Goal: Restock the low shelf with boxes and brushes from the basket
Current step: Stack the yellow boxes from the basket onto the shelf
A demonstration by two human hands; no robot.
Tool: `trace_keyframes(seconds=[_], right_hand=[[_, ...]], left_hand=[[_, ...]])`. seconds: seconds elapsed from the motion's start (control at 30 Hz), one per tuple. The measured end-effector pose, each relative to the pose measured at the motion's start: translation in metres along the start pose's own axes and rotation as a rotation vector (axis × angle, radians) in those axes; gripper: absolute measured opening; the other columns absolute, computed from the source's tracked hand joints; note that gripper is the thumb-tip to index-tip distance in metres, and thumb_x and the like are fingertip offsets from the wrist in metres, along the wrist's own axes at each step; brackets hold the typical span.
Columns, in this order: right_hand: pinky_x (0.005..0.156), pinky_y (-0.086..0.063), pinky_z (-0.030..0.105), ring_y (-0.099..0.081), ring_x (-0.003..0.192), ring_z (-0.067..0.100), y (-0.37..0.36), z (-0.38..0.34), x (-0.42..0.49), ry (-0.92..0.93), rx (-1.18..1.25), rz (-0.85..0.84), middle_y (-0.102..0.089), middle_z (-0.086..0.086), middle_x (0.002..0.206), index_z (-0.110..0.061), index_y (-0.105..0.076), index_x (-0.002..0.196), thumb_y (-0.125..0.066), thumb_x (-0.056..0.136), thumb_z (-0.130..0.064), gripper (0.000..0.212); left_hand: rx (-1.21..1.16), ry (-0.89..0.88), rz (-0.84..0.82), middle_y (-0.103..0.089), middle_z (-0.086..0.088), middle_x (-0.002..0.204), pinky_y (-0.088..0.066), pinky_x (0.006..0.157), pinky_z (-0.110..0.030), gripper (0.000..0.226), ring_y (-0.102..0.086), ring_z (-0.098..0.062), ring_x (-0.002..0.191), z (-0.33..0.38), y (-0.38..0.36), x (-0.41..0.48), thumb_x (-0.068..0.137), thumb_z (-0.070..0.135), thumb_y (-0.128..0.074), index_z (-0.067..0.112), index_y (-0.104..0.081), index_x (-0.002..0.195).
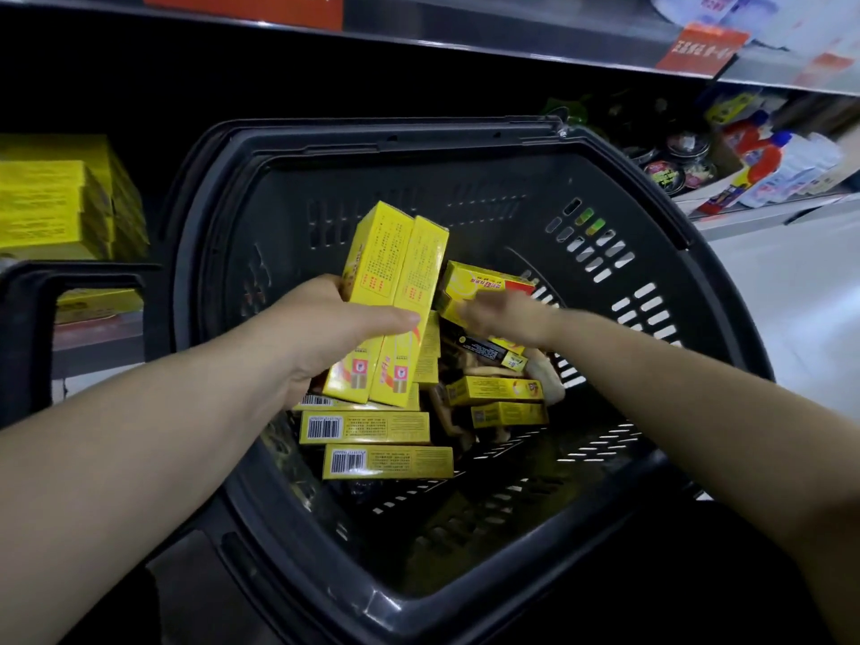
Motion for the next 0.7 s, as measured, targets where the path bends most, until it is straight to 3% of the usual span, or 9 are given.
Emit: trace_keyframes(seconds=[0.07,0.13,0.2,0.3,0.37,0.47,0.57,0.63,0.7], right_hand=[[0.094,-0.043,0.037,-0.052,0.116,0.028,-0.029,0.025,0.003,-0.057,-0.564,-0.218,-0.051,0.012,0.130,-0.011,-0.043,0.132,-0.050,0.094,-0.041,0.049],[0.094,-0.041,0.037,-0.045,0.124,0.031,-0.058,0.035,0.005,-0.061,-0.715,-0.377,-0.036,0.017,0.143,-0.010,-0.021,0.147,-0.055,0.093,-0.036,0.069],[0.089,-0.043,0.037,-0.045,0.124,0.033,-0.074,0.034,0.015,-0.056,-0.742,-0.337,-0.028,0.020,0.147,-0.007,-0.008,0.149,-0.056,0.092,-0.030,0.078],[0.067,-0.042,0.031,-0.054,0.110,0.026,-0.076,0.022,0.029,-0.013,-0.913,-0.219,-0.045,0.012,0.135,-0.011,-0.032,0.140,-0.055,0.092,-0.019,0.054],[0.066,-0.042,0.032,-0.054,0.105,0.024,-0.069,0.014,0.030,0.068,-0.932,-0.241,-0.046,0.008,0.128,-0.012,-0.043,0.132,-0.057,0.091,-0.028,0.046],[0.080,-0.046,0.031,-0.051,0.110,0.022,-0.038,0.000,0.021,0.136,-0.572,-0.226,-0.047,0.002,0.124,-0.019,-0.048,0.128,-0.068,0.080,-0.035,0.054],[0.070,-0.048,0.033,-0.055,0.089,0.020,0.000,-0.023,-0.001,0.178,0.087,-0.097,-0.056,-0.001,0.092,-0.018,-0.055,0.094,-0.067,0.078,-0.026,0.021],[0.066,-0.054,0.031,-0.059,0.081,0.017,0.015,-0.040,-0.014,0.228,0.542,-0.046,-0.059,0.004,0.086,-0.005,-0.051,0.098,-0.055,0.087,-0.007,0.012],[0.054,-0.051,0.022,-0.060,0.074,0.015,0.025,-0.060,-0.024,0.235,0.750,0.032,-0.061,0.004,0.086,-0.008,-0.050,0.104,-0.049,0.090,-0.006,0.015]], left_hand=[[-0.004,-0.005,0.001,-0.072,-0.005,0.098,-0.054,0.084,-0.042,0.049,-0.068,-0.025,0.090,0.000,0.000,0.000,0.066,0.030,-0.081,0.018,-0.061,0.109],[0.014,0.003,-0.019,-0.071,-0.006,0.101,-0.055,0.084,-0.044,0.055,-0.068,-0.027,0.093,0.000,-0.001,0.000,0.064,0.032,-0.082,0.018,-0.060,0.112],[0.011,0.001,-0.035,-0.073,-0.004,0.095,-0.059,0.064,-0.033,0.050,-0.072,-0.022,0.081,0.000,-0.003,0.001,0.065,0.029,-0.082,0.020,-0.061,0.110],[-0.001,-0.007,-0.035,-0.074,0.000,0.087,-0.054,0.051,-0.025,0.041,-0.072,-0.016,0.070,0.000,-0.003,0.001,0.067,0.026,-0.081,0.022,-0.062,0.104],[-0.027,-0.007,-0.028,-0.075,-0.001,0.084,-0.054,0.047,-0.024,0.036,-0.072,-0.016,0.067,0.000,-0.002,0.001,0.068,0.023,-0.081,0.022,-0.063,0.099],[-0.097,-0.015,-0.039,-0.075,0.002,0.073,-0.051,0.042,-0.019,0.019,-0.071,-0.013,0.061,-0.001,-0.001,0.002,0.071,0.019,-0.079,0.023,-0.067,0.085],[-0.151,-0.034,-0.043,-0.075,0.001,0.074,-0.054,0.052,-0.022,0.017,-0.072,-0.015,0.067,-0.001,-0.001,0.002,0.070,0.021,-0.079,0.021,-0.069,0.083],[-0.190,-0.035,-0.052,-0.075,-0.001,0.081,-0.056,0.059,-0.028,0.028,-0.072,-0.019,0.072,0.001,-0.002,0.001,0.067,0.023,-0.080,0.020,-0.068,0.092],[-0.267,-0.026,-0.078,-0.075,-0.004,0.079,-0.054,0.051,-0.029,0.030,-0.072,-0.020,0.067,0.005,-0.003,-0.003,0.069,0.021,-0.078,0.018,-0.067,0.097]])
Point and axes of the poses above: each hand's wrist, its own x-axis towards the middle knuckle, its own y-axis out of the back of the hand, z = x × y, the point moved 3 cm from there along x, towards the middle knuckle
